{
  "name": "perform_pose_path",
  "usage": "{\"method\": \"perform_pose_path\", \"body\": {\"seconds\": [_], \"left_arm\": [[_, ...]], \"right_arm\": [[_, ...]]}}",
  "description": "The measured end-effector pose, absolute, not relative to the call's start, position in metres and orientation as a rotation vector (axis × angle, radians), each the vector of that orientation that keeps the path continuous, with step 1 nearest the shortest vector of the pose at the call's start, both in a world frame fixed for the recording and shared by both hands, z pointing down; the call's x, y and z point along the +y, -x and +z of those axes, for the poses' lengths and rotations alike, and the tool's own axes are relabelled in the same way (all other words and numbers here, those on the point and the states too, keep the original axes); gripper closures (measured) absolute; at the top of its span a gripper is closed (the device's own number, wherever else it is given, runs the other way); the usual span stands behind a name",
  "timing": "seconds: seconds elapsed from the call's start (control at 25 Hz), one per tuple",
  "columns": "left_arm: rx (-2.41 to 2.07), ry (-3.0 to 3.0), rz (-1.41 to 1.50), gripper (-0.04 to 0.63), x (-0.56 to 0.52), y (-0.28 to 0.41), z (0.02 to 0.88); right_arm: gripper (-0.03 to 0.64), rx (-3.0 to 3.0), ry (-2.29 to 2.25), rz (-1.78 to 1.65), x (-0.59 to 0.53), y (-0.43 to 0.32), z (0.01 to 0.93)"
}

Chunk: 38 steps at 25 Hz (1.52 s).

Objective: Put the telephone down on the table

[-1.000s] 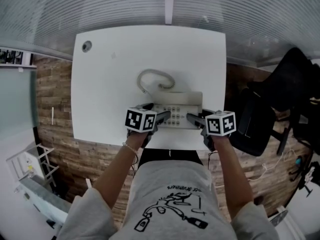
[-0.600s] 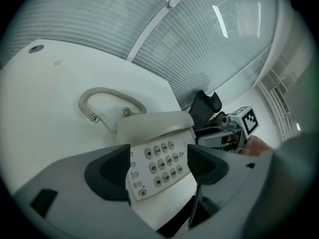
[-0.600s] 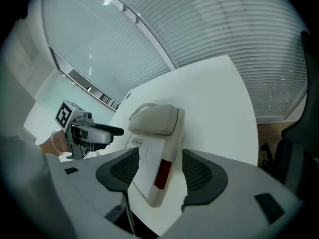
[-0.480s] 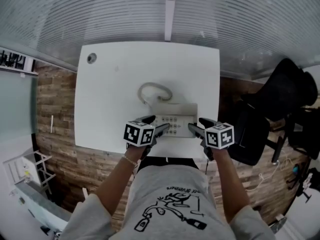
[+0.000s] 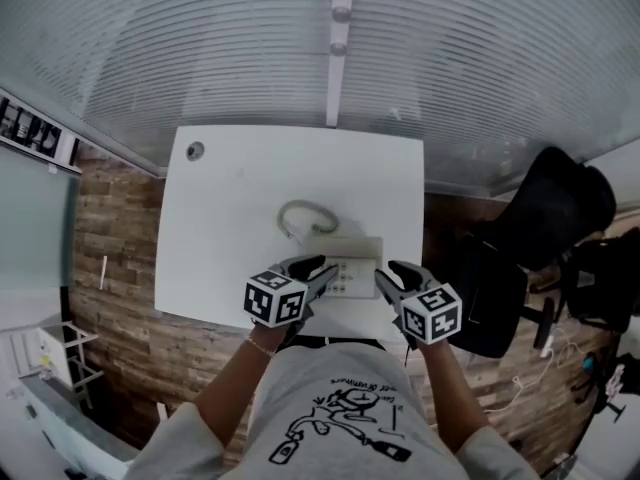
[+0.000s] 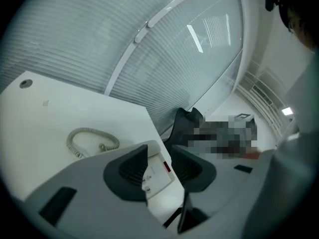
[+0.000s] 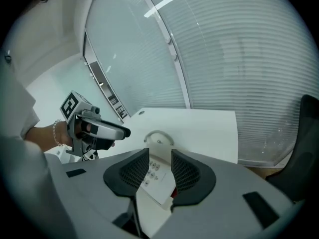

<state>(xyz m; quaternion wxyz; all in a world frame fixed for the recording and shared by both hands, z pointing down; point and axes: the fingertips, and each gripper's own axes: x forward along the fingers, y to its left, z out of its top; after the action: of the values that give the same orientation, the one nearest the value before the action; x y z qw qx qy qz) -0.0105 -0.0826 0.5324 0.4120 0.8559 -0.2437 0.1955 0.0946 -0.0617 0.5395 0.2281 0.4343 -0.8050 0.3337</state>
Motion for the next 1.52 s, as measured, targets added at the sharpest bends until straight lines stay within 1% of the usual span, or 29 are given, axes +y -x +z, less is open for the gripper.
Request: {"method": "perform_pose_path", "body": {"seconds": [0.24, 0.36, 0.44, 0.76, 1.08, 1.32, 1.52], "left_arm": [[-0.582, -2.345, 0.304, 0.513, -0.084, -0.007, 0.453], [-0.579, -2.448, 0.19, 0.56, -0.082, -0.013, 0.41], [-0.586, -2.513, 0.125, 0.577, -0.081, -0.015, 0.384], [-0.597, -2.726, -0.037, 0.594, -0.069, -0.018, 0.3], [-0.551, -2.87, -0.173, 0.594, -0.042, -0.021, 0.229], [-0.546, -2.896, -0.199, 0.594, -0.033, -0.021, 0.208], [-0.54, -2.896, -0.197, 0.594, -0.03, -0.024, 0.207]], "right_arm": [[0.504, -2.345, -1.256, 0.736, -0.07, -0.085, 0.471], [0.529, -2.417, -1.286, 0.654, -0.071, -0.079, 0.43], [0.535, -2.47, -1.293, 0.593, -0.073, -0.073, 0.402], [0.552, -2.655, -1.345, 0.297, -0.069, -0.053, 0.3], [0.56, -2.765, -1.375, 0.19, -0.049, -0.043, 0.24], [0.566, -2.807, -1.366, 0.164, -0.036, -0.04, 0.216], [0.574, -2.8, -1.379, 0.139, -0.035, -0.045, 0.212]]}}
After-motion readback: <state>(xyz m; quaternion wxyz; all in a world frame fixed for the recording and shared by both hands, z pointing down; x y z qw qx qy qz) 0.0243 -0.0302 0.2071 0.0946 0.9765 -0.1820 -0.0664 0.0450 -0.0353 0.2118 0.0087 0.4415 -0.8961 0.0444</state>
